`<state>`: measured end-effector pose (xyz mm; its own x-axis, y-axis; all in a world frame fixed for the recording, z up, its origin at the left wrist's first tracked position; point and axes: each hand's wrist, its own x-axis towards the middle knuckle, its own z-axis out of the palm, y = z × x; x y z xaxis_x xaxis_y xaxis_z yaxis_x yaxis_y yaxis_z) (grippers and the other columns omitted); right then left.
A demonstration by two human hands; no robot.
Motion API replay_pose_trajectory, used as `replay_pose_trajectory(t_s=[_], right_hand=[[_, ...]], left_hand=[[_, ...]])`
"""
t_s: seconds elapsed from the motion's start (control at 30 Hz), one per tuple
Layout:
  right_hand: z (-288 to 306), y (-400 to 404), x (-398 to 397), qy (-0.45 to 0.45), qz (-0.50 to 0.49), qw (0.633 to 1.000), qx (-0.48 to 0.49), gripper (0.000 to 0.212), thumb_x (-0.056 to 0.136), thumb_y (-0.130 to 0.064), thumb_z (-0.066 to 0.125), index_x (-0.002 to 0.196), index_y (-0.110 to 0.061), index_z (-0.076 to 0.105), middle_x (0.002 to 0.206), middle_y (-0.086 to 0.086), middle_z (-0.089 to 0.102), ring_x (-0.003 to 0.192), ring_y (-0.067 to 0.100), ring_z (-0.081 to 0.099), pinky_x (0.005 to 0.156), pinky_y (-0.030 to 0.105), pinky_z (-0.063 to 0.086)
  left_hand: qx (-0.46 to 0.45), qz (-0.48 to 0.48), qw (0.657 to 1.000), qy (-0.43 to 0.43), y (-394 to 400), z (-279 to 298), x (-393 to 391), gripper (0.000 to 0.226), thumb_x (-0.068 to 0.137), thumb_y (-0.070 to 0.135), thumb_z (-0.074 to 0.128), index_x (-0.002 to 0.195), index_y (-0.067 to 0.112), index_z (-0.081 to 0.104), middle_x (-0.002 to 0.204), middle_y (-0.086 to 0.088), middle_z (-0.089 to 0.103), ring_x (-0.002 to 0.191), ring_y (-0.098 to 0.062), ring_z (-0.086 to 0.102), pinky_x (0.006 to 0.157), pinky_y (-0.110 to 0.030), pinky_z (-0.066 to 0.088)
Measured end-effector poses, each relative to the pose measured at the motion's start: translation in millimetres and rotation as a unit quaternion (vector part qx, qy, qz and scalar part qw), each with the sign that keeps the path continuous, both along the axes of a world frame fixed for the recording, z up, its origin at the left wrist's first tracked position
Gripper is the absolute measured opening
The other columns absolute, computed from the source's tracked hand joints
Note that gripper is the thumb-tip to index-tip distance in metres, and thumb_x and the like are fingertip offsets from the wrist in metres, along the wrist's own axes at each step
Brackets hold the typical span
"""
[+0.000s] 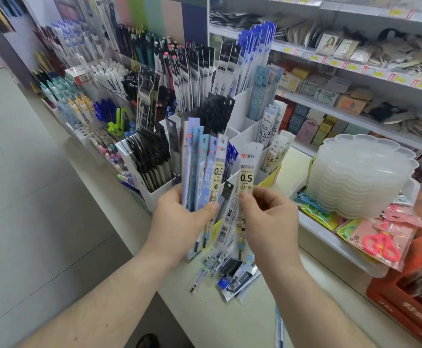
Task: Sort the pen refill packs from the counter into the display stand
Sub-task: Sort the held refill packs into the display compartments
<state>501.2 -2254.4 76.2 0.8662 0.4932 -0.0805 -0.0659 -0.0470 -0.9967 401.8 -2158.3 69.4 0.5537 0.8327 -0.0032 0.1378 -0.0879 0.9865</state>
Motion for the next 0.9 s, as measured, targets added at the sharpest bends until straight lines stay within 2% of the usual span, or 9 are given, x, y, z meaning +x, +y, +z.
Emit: replay_pose_trajectory(t_s=[0.1,0.17,0.27,0.33,0.43,0.6,0.73,0.83,0.9], right_hand=[[-2.4,2.8,-7.3,-0.040,0.015,0.999,0.005,0.022,0.091,-0.008,0.066,0.078,-0.024,0.074,0.072,-0.003,0.073,0.063,0.006,0.062,0.061,0.025,0.051],[-0.5,3.2,-8.7,-0.009,0.022,0.999,0.025,0.025,0.093,-0.005,0.063,0.081,-0.025,0.072,0.075,-0.008,0.074,0.069,0.003,0.065,0.065,0.020,0.053],[-0.3,2.7,-3.8,0.070,0.030,0.996,0.038,0.014,0.097,-0.006,0.059,0.093,-0.013,0.071,0.083,-0.001,0.075,0.078,0.012,0.070,0.072,0.031,0.058],[2.4,1.8,-0.8,0.157,0.041,0.985,0.062,0.013,0.099,-0.004,0.053,0.097,-0.003,0.066,0.085,0.009,0.072,0.069,0.018,0.067,0.065,0.037,0.058],[8.7,0.5,1.0,0.265,0.055,0.957,0.102,0.015,0.098,0.000,0.047,0.096,-0.003,0.062,0.082,0.017,0.068,0.057,0.020,0.059,0.051,0.031,0.051],[9.3,-1.7,0.0,0.319,0.028,0.937,0.140,0.021,0.098,0.000,0.045,0.112,0.006,0.059,0.078,0.018,0.069,0.052,0.020,0.062,0.043,0.028,0.051],[0.8,2.7,-3.7,0.313,-0.005,0.944,0.109,0.022,0.102,-0.010,0.050,0.115,0.005,0.059,0.095,0.028,0.071,0.070,0.030,0.068,0.055,0.036,0.059],[-4.8,4.8,-6.4,0.310,0.009,0.945,0.105,0.027,0.104,-0.020,0.051,0.112,0.001,0.066,0.101,0.023,0.074,0.092,0.038,0.072,0.079,0.049,0.061],[-2.8,2.3,-6.5,0.333,0.035,0.936,0.106,0.026,0.103,-0.017,0.050,0.107,0.001,0.069,0.099,0.019,0.075,0.090,0.033,0.074,0.077,0.045,0.062]], left_hand=[[0.000,-0.021,1.000,0.000,-8.0,-3.4,3.1,0.032,0.079,0.004,0.080,0.094,0.030,0.069,0.088,0.016,0.076,0.082,-0.001,0.072,0.069,-0.017,0.056],[-0.048,-0.031,0.998,-0.023,-9.3,-4.2,4.2,0.031,0.080,0.000,0.078,0.096,0.026,0.070,0.091,0.011,0.077,0.087,-0.008,0.073,0.071,-0.020,0.057],[-0.142,-0.052,0.986,-0.065,-7.6,-5.5,3.7,0.031,0.083,-0.004,0.071,0.107,0.016,0.070,0.101,-0.002,0.077,0.096,-0.021,0.073,0.080,-0.034,0.060],[-0.180,-0.064,0.978,-0.083,-7.2,-7.5,3.2,0.034,0.079,0.001,0.071,0.111,0.011,0.068,0.104,-0.008,0.076,0.099,-0.026,0.072,0.084,-0.039,0.059],[-0.213,-0.079,0.969,-0.097,-8.4,-8.2,3.2,0.039,0.071,0.007,0.072,0.110,0.008,0.068,0.102,-0.009,0.076,0.094,-0.025,0.073,0.079,-0.034,0.060],[-0.198,-0.052,0.977,-0.067,-6.8,-10.1,5.1,0.032,0.081,-0.009,0.069,0.108,0.009,0.068,0.098,-0.011,0.076,0.095,-0.031,0.072,0.084,-0.043,0.059],[-0.177,-0.043,0.981,-0.074,-11.0,-9.9,7.4,0.032,0.082,-0.012,0.068,0.103,0.012,0.070,0.095,-0.007,0.077,0.090,-0.026,0.074,0.077,-0.037,0.060],[-0.179,-0.053,0.980,-0.068,-12.2,-11.3,6.7,0.033,0.082,-0.011,0.069,0.107,0.010,0.069,0.099,-0.008,0.077,0.093,-0.026,0.074,0.077,-0.036,0.060],[-0.187,-0.058,0.979,-0.063,-11.9,-10.6,5.7,0.034,0.081,-0.010,0.070,0.109,0.009,0.069,0.100,-0.010,0.077,0.093,-0.027,0.074,0.075,-0.036,0.060]])
